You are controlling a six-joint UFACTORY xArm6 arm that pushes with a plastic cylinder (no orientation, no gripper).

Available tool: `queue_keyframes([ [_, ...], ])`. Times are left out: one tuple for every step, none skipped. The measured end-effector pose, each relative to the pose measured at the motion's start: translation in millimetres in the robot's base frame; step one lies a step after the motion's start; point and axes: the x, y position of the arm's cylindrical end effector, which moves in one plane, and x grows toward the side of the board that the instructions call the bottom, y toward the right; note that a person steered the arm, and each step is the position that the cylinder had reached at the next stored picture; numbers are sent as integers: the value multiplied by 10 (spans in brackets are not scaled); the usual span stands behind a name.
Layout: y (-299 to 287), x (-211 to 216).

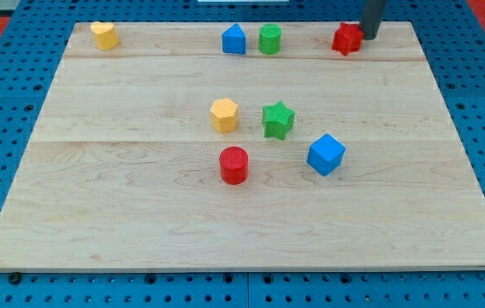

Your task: Move the red star below the green circle

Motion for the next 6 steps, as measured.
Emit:
queue_keyframes([
  [-503, -45],
  [-272, -324],
  [-717, -329],
  [-1107, 264],
  [-1498, 739],
  [-1881, 512],
])
